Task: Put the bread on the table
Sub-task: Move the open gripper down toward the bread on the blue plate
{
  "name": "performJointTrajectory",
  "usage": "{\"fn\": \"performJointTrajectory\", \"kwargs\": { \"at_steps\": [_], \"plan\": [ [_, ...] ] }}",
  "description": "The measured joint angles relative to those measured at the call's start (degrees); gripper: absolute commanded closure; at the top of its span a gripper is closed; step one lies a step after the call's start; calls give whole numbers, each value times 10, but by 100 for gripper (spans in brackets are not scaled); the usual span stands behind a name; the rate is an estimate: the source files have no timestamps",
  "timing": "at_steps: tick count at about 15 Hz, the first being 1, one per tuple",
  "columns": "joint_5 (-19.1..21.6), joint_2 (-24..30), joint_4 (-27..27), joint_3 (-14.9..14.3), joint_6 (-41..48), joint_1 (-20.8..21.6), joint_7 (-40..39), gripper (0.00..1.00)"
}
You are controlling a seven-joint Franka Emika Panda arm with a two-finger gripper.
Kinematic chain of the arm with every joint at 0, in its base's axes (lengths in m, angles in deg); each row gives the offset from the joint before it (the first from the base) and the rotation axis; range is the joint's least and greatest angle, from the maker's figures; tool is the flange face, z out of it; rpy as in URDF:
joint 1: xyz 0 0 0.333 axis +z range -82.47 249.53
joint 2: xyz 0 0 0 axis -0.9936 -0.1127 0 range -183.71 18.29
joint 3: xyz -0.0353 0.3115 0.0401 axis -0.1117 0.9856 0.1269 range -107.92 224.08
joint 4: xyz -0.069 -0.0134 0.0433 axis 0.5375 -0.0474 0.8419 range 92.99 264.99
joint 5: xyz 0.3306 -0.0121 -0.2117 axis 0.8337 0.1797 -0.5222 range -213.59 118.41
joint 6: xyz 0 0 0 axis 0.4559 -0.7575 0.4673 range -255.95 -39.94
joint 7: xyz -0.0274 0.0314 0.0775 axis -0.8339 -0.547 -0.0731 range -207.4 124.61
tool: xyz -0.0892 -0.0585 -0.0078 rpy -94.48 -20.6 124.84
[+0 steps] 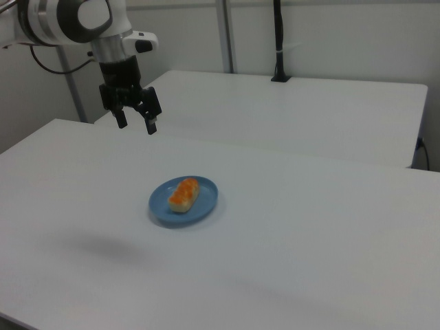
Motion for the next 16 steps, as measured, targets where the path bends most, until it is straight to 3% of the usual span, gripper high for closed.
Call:
{"fn": "performJointTrajectory", "kwargs": {
  "at_steps": [11,16],
  "plan": [
    [3,0,2,0,0,-2,-2,0],
    [3,-22,5,0,-19,-2,-42,0]
  ]
}}
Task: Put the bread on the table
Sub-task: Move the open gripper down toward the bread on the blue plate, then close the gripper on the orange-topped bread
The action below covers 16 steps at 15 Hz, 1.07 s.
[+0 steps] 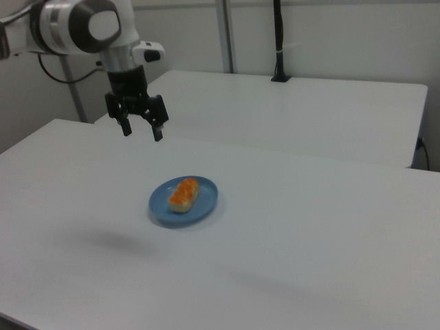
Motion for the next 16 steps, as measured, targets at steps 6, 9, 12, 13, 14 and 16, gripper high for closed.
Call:
{"fn": "performJointTrajectory", "kwargs": {
  "at_steps": [6,9,12,13,14,16],
  "plan": [
    [0,-84,11,0,-98,0,-11,0],
    [0,-141,12,0,-163,1,-11,0],
    [0,-189,12,2,-221,4,-11,0],
    [0,-199,11,2,-235,5,-11,0],
    [0,-209,11,2,-246,7,-11,0],
    [0,-227,11,2,-269,9,-11,14]
  ]
}}
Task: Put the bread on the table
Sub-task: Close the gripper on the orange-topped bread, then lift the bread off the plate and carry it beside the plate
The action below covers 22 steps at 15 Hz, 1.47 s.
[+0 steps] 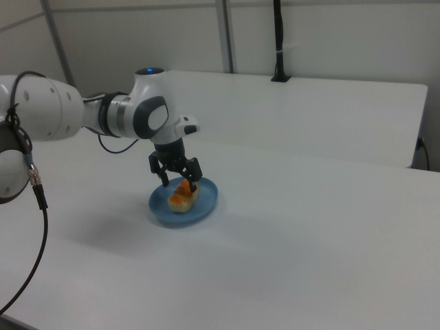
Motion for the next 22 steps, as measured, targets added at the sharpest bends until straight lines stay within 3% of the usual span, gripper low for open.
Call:
{"fn": "performJointTrajectory", "kwargs": {
  "at_steps": [2,5,6,14,18,22],
  "plan": [
    [-2,-11,0,0,-15,0,0,26],
    [-9,-21,0,0,-19,0,0,56],
    [-14,-23,0,0,-19,0,0,61],
    [-33,0,-7,-8,-5,-13,-18,64],
    [-43,13,-8,-39,-4,-52,-109,63],
    [-43,-4,-7,-44,-13,-123,-204,57]
  ]
}}
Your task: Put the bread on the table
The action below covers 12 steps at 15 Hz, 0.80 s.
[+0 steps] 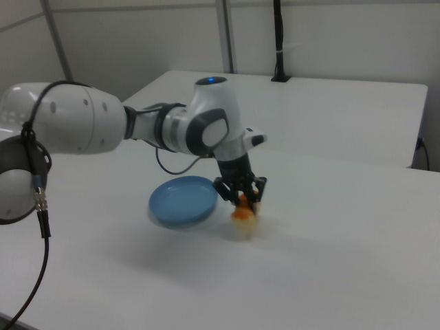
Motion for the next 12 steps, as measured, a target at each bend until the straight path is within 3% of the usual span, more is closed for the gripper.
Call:
{"fn": "performJointTrajectory", "kwargs": {
  "at_steps": [1,2,4,9,12],
  "plan": [
    [0,-6,0,0,-17,-8,-8,53],
    [0,-12,0,0,-35,-14,-15,40],
    [0,-21,-1,0,-54,-19,-21,0],
    [0,-20,-11,4,-60,-16,-21,0],
    [0,2,-17,6,-53,4,19,0]
  ]
}}
